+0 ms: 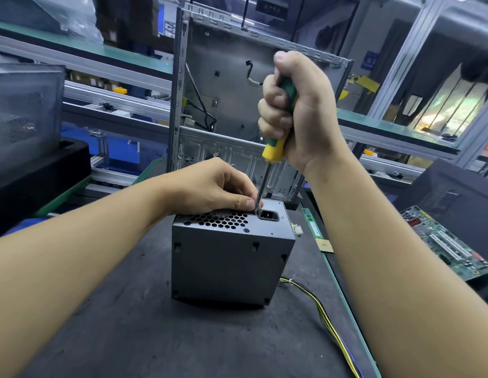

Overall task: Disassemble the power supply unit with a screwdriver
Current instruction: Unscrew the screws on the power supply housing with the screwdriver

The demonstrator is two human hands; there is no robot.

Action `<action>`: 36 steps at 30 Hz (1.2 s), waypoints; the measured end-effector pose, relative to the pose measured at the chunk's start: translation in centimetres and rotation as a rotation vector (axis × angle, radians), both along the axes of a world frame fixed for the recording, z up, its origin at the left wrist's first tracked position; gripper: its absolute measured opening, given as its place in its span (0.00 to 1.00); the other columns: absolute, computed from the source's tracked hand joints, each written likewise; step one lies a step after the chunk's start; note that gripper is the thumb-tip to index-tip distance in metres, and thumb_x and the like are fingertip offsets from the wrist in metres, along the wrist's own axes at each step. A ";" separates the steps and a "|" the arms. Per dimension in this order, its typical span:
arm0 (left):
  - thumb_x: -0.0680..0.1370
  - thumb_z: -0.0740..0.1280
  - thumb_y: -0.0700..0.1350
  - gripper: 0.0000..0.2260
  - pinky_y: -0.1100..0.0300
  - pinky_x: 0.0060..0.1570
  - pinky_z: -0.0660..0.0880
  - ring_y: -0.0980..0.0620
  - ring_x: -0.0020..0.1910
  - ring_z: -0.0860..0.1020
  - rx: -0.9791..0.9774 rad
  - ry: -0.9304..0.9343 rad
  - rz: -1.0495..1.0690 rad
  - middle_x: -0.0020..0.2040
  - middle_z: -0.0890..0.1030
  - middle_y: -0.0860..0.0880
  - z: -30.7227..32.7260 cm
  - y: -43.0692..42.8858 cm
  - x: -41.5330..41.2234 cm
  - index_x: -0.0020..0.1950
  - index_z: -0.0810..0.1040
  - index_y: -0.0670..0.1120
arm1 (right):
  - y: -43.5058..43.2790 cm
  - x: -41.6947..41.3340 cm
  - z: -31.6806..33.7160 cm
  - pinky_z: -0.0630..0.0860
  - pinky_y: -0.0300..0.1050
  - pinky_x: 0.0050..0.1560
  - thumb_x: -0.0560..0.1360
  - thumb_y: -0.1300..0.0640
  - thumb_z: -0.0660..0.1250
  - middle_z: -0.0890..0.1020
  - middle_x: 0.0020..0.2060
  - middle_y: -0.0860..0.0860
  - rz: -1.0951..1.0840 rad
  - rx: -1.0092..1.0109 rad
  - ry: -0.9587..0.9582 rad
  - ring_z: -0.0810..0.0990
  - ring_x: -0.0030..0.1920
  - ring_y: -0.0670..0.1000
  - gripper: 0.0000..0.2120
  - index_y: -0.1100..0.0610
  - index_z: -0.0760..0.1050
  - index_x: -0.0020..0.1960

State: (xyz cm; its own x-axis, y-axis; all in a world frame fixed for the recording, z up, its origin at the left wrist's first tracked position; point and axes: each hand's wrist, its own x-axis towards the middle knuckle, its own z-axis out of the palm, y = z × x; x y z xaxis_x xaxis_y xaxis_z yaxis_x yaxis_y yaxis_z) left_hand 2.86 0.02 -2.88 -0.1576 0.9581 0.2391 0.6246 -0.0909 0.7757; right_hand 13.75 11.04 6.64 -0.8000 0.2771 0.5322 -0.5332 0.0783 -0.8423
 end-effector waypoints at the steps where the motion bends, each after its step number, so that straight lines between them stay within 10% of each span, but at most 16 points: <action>1: 0.78 0.71 0.46 0.04 0.47 0.49 0.79 0.39 0.47 0.82 -0.003 -0.002 0.003 0.49 0.86 0.42 0.0 0.0 0.0 0.48 0.85 0.47 | 0.0 -0.1 0.0 0.55 0.39 0.25 0.81 0.59 0.58 0.65 0.27 0.49 -0.004 0.005 0.001 0.57 0.24 0.47 0.13 0.54 0.61 0.38; 15: 0.78 0.72 0.44 0.04 0.42 0.62 0.76 0.42 0.55 0.83 -0.003 0.010 -0.010 0.51 0.86 0.45 0.1 0.0 0.1 0.51 0.86 0.47 | -1.1 -0.2 -0.5 0.60 0.38 0.24 0.81 0.58 0.61 0.68 0.27 0.50 -0.127 0.081 0.045 0.60 0.22 0.48 0.15 0.54 0.64 0.37; 23: 0.77 0.69 0.30 0.09 0.68 0.55 0.75 0.58 0.57 0.82 -0.024 -0.042 -0.055 0.56 0.84 0.52 0.0 0.1 0.2 0.50 0.85 0.41 | -1.4 0.5 -0.4 0.63 0.39 0.25 0.81 0.62 0.61 0.69 0.27 0.51 -0.179 0.090 0.019 0.62 0.23 0.49 0.10 0.57 0.64 0.42; 28: 0.78 0.72 0.41 0.07 0.52 0.59 0.74 0.47 0.56 0.82 -0.028 -0.075 -0.053 0.56 0.85 0.48 0.1 0.0 -0.2 0.54 0.86 0.49 | -0.4 0.7 -0.4 0.63 0.39 0.26 0.79 0.61 0.59 0.71 0.31 0.50 0.016 0.075 0.006 0.64 0.24 0.47 0.06 0.60 0.62 0.47; 36: 0.78 0.71 0.51 0.07 0.51 0.56 0.80 0.50 0.51 0.84 -0.019 0.013 0.051 0.47 0.87 0.54 0.2 0.0 0.3 0.53 0.87 0.54 | -0.2 0.5 -0.9 0.79 0.46 0.43 0.81 0.56 0.66 0.70 0.39 0.51 -0.307 -0.019 0.027 0.72 0.40 0.48 0.09 0.56 0.67 0.45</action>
State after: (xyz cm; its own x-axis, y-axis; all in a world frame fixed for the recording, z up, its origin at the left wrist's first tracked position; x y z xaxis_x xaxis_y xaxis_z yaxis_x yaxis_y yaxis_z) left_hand 3.15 0.01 -2.64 -0.2034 0.9532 0.2235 0.6377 -0.0442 0.7690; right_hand 14.21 10.85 5.74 -0.6631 0.5138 0.5443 -0.5094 0.2231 -0.8311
